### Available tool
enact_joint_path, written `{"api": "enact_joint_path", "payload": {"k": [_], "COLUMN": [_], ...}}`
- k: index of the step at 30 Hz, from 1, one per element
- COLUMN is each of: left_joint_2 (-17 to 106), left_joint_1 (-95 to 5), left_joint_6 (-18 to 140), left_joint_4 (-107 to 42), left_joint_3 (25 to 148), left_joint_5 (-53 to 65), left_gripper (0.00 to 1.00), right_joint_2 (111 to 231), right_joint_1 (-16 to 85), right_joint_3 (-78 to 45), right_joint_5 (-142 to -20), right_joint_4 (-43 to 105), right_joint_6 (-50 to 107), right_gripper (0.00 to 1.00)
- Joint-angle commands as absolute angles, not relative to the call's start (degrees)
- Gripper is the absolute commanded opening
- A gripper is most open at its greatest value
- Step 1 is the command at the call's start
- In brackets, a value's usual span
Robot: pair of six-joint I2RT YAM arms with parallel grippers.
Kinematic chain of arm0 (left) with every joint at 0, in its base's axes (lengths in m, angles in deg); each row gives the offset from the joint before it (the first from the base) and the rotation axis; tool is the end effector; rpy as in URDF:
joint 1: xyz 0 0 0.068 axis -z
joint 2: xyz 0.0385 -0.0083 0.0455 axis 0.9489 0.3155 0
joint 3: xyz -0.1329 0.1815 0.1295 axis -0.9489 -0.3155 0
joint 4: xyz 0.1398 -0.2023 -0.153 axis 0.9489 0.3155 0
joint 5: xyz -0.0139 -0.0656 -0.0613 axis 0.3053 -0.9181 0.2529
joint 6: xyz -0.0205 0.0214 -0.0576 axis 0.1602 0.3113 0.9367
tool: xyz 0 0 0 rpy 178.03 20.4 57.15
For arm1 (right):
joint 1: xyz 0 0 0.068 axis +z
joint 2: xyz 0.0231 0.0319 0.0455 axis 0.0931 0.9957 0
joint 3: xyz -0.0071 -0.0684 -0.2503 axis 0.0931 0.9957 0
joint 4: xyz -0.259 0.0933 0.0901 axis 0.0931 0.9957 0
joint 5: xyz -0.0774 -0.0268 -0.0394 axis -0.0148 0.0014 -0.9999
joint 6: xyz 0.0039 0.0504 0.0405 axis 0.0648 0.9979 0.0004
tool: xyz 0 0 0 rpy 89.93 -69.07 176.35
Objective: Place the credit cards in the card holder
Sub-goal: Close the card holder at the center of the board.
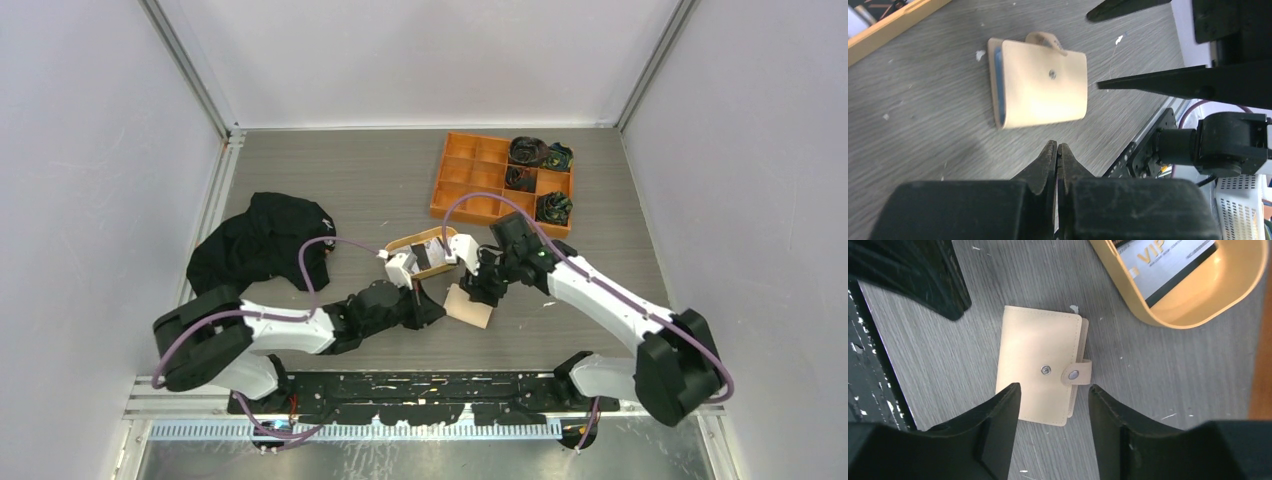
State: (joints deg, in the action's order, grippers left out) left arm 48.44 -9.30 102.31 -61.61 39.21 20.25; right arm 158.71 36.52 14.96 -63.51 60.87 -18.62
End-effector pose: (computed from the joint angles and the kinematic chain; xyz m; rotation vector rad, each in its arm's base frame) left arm 0.1428 -0.2613 0.1223 0.0989 2.1778 -1.1624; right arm 0.2223 0.1594 0.1882 -1.5805 1.9024 0.4804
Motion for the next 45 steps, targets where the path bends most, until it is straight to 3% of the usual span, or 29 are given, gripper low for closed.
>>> {"api": "enact_joint_path", "payload": {"k": [1, 15, 18, 22, 24, 45], "left_joint_2": [53.54, 67.15, 67.44, 68.44, 69.20, 71.62], "left_joint_1": [-10.48, -13.07, -13.30, -13.34, -13.49, -13.99], "left_joint_6": [100.72, 102.96, 103.06, 103.06, 103.15, 103.50], "left_joint_4": [-70.04, -70.26, -69.98, -69.73, -69.93, -69.82], "left_joint_3": [43.98, 50.69, 50.33, 50.67, 50.86, 51.63], "left_joint_5": [19.25, 16.05, 16.40, 16.14, 16.03, 15.46], "left_gripper": [0.00, 0.00, 0.00, 0.00, 0.00, 0.00], "right_joint_2": [164.25, 171.87, 172.53, 171.72, 171.29, 175.86], "right_joint_1": [34.69, 38.18, 38.58, 38.59, 38.62, 35.74], "right_joint_3": [9.60, 7.33, 7.24, 6.89, 6.73, 1.69], "right_joint_5": [-59.81, -70.11, -72.69, -72.70, -72.54, -70.07], "right_joint_4": [60.52, 58.95, 58.16, 57.91, 58.05, 64.83], "right_joint_6": [-13.83, -10.59, -9.91, -8.91, -8.54, -4.59], "right_gripper": [0.56, 0.55, 0.46, 0.20, 0.13, 0.20]}}
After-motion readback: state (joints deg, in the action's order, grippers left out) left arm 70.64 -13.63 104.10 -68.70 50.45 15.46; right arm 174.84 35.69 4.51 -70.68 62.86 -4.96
